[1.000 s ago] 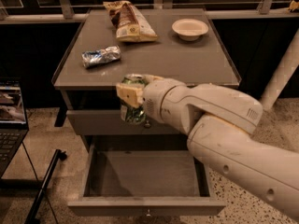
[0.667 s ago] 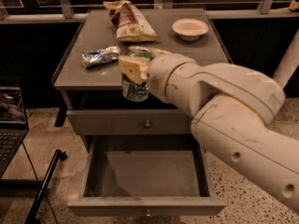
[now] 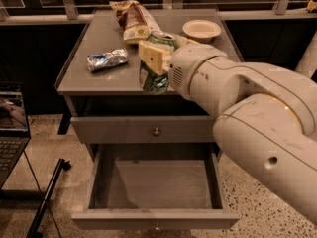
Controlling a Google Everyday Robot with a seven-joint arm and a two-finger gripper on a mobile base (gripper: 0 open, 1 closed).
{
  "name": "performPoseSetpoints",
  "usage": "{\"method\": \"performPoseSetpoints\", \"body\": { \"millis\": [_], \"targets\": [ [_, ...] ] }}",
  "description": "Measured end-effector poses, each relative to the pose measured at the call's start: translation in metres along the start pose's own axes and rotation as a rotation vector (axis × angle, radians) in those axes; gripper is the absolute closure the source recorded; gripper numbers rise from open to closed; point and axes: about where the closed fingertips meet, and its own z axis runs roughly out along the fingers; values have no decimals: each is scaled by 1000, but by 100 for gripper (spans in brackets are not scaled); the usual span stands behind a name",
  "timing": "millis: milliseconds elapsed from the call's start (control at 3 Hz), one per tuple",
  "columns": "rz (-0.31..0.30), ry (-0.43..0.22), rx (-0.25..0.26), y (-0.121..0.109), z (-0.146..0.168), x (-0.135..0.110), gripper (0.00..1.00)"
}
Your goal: Pick green can from middle drawer and place on counter
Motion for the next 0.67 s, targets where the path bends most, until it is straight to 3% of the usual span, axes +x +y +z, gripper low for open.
{"method": "performPoseSetpoints", "body": {
  "millis": [333,667],
  "targets": [
    [24,-7,10,-3,-4,1,100],
    [19,-24,3,-20,12,-6,100]
  ]
}}
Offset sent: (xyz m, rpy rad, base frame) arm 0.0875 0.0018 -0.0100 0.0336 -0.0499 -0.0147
